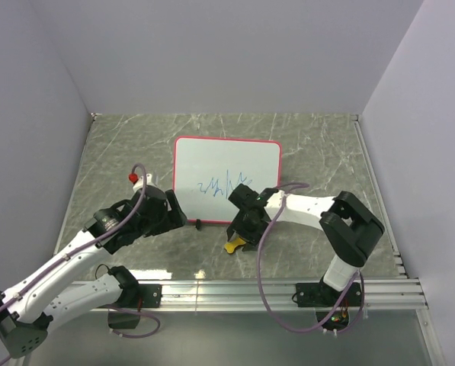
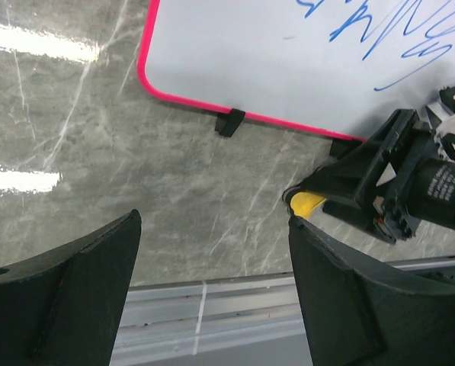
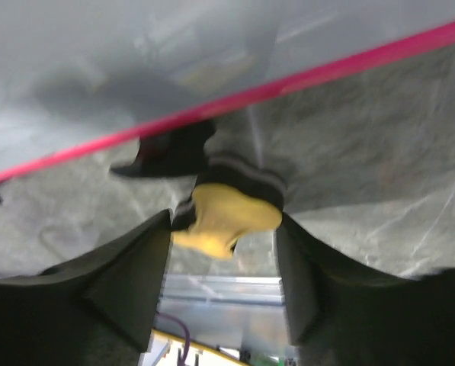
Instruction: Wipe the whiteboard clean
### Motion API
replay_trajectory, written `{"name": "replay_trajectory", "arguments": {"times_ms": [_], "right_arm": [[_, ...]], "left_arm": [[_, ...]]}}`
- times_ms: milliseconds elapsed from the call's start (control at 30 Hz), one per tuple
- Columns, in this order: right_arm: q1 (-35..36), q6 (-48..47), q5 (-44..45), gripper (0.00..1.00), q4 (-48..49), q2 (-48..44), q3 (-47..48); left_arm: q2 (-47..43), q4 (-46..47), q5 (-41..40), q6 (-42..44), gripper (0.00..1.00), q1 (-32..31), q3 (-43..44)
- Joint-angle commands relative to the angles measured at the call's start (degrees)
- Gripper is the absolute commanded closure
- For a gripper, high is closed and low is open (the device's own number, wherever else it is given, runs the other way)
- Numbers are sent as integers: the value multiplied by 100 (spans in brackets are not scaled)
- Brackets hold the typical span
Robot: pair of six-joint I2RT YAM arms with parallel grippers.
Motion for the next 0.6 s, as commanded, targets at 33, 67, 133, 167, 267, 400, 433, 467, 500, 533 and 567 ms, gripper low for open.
{"name": "replay_trajectory", "arguments": {"times_ms": [33, 67, 133, 167, 267, 400, 433, 467, 500, 533, 567], "right_arm": [[71, 177, 549, 41, 122, 109, 103], [106, 203, 585, 42, 140, 135, 77], [167, 230, 620, 46, 201, 223, -2], [194, 273, 629, 48, 237, 241, -29], [317, 309, 725, 60, 228, 267, -47], [440, 230, 919, 74, -35, 118, 129], [457, 221, 936, 77, -70, 66, 147], [475, 195, 937, 80, -97, -39, 147], [493, 177, 1032, 88, -132, -93, 112], [501, 168, 1059, 91, -132, -145, 77], [519, 151, 1051, 97, -132, -250, -19]], "left_arm": [[-209, -252, 143, 121, 17, 36, 240], [-270, -287, 134, 121, 17, 36, 266], [-305, -444, 134, 130, 17, 27, 293], [-340, -489, 125, 139, 17, 36, 328], [-411, -673, 134, 139, 17, 36, 389], [-499, -771, 116, 130, 17, 36, 398], [-508, -779, 116, 148, 17, 36, 398], [-525, -745, 108, 139, 17, 36, 398], [-517, -718, 90, 156, 16, 36, 398], [-482, -709, -6, 191, 16, 36, 433], [-446, -666, -59, 244, 16, 36, 451]]}}
